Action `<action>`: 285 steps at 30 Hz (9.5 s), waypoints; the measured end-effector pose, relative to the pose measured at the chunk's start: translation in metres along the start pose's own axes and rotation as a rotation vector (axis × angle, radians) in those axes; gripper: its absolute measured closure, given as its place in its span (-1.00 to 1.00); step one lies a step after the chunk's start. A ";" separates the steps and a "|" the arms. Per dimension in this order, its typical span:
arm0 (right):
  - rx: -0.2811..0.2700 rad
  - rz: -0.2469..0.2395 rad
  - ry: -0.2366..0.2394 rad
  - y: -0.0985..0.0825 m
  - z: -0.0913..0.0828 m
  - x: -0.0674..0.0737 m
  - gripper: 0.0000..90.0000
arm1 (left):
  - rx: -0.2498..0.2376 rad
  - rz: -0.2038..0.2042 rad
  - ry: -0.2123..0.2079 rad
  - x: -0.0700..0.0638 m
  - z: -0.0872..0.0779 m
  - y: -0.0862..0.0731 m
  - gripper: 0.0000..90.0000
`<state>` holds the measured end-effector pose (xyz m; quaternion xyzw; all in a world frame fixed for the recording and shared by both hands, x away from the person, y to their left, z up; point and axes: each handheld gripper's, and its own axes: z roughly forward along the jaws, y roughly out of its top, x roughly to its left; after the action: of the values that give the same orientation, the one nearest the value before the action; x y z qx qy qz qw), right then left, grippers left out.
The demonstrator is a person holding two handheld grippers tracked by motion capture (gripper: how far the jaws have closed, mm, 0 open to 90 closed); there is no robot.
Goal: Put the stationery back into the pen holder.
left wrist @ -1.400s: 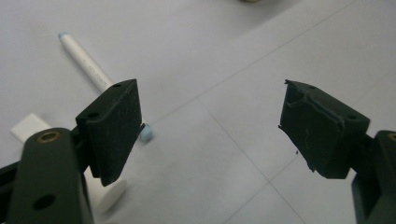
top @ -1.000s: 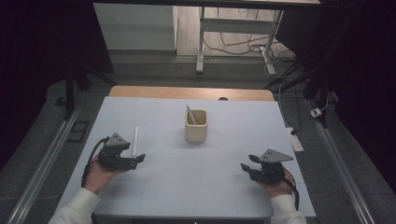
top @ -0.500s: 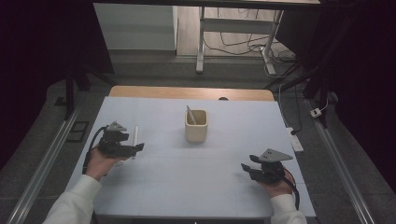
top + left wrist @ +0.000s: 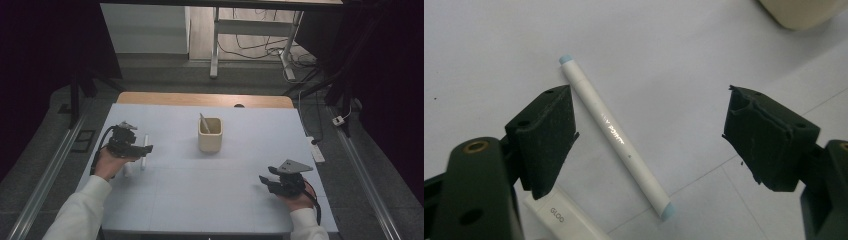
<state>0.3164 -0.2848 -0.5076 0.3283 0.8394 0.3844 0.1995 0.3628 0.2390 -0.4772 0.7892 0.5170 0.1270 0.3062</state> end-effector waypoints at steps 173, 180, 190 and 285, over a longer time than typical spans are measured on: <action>-0.090 0.003 0.022 0.009 -0.004 0.010 0.05 | -0.286 0.207 -0.298 -0.081 -0.017 -0.023 0.73; -0.109 -0.003 0.042 0.013 -0.003 0.015 0.05 | -0.295 0.233 -0.329 -0.095 -0.016 -0.022 0.73; -0.154 0.004 0.091 0.024 -0.001 0.027 0.06 | -0.286 0.284 -0.365 -0.118 -0.008 -0.021 0.73; -0.468 0.136 0.319 0.085 -0.006 0.058 0.73 | -0.244 0.322 -0.292 -0.131 0.002 -0.035 -0.08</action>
<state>0.3055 -0.2053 -0.4424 0.2645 0.7247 0.6269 0.1089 0.2816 0.1308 -0.4847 0.8286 0.3157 0.1200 0.4466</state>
